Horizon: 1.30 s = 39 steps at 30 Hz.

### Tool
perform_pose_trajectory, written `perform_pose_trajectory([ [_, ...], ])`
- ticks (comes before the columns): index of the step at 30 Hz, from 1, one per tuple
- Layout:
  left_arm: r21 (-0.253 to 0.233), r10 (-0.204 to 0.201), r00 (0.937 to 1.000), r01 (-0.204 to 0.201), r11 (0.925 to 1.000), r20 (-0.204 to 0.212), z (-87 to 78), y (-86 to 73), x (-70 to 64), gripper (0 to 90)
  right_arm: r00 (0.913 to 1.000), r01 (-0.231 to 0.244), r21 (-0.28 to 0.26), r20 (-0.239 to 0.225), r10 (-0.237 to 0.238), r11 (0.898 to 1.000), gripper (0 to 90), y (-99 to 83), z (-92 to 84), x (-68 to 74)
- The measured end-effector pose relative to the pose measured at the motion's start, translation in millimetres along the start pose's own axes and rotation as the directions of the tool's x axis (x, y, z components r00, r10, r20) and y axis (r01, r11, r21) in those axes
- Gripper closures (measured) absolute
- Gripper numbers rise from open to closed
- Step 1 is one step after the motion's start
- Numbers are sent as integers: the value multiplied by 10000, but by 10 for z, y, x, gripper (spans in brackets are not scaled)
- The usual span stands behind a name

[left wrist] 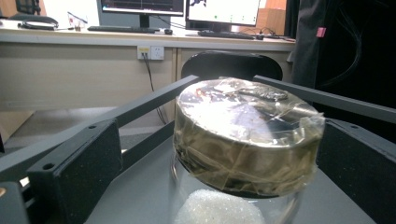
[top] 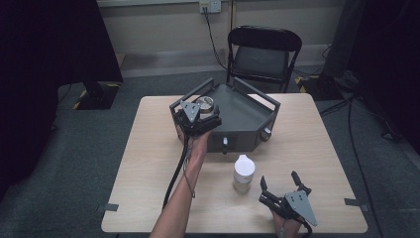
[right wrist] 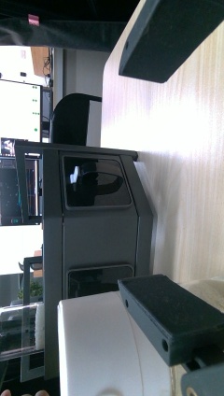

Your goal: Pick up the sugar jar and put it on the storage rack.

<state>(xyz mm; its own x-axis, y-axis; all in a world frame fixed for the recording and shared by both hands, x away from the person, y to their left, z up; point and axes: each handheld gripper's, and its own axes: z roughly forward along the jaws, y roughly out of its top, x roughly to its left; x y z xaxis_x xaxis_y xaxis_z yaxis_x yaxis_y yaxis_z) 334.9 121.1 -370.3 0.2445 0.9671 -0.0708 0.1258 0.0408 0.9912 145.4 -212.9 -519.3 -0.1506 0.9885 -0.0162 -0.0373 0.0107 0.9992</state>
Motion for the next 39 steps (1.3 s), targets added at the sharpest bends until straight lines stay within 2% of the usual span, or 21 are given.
perform_pose_trajectory([
  [5, -266, 129, 9999, -129, 9996, 26, -77, -24, 9, 0, 10000, -16, 9, 0, 16, 10000, 0, 1, -1, 1],
  [8, -325, -35, 9999, 39, 9995, 106, -132, -40, 34, 0, 10000, -17, 9, 3, 17, 10000, 0, 1, -1, 2],
  [11, -434, 76, 9999, -71, 9990, 127, -190, -77, 15, 0, 10000, -13, 12, 4, 13, 10000, 0, 2, -1, 2],
  [14, -521, -42, 9997, 54, 9986, 223, -228, -96, 15, 0, 10000, -14, 8, 2, 14, 10000, 0, 1, -1, 2],
  [24, -659, 6, 9993, 19, 9978, 371, -407, -162, 45, 0, 10000, -14, 9, 33, 14, 10000, 0, 1, -1, 6],
  [28, -868, 201, 9980, -149, 9961, 595, -511, -251, 83, 2, 10000, -16, 10, 36, 16, 10000, 0, 1, -1, 7],
  [34, -1040, 109, 9982, -47, 9946, 590, -645, -329, 100, 0, 10000, -26, 10, 37, 26, 10000, 0, 2, 0, 8],
  [39, -1091, -153, 9976, 226, 9938, 677, -748, -366, 134, 0, 10000, -29, 7, 36, 29, 10000, 0, 1, 0, 8],
])
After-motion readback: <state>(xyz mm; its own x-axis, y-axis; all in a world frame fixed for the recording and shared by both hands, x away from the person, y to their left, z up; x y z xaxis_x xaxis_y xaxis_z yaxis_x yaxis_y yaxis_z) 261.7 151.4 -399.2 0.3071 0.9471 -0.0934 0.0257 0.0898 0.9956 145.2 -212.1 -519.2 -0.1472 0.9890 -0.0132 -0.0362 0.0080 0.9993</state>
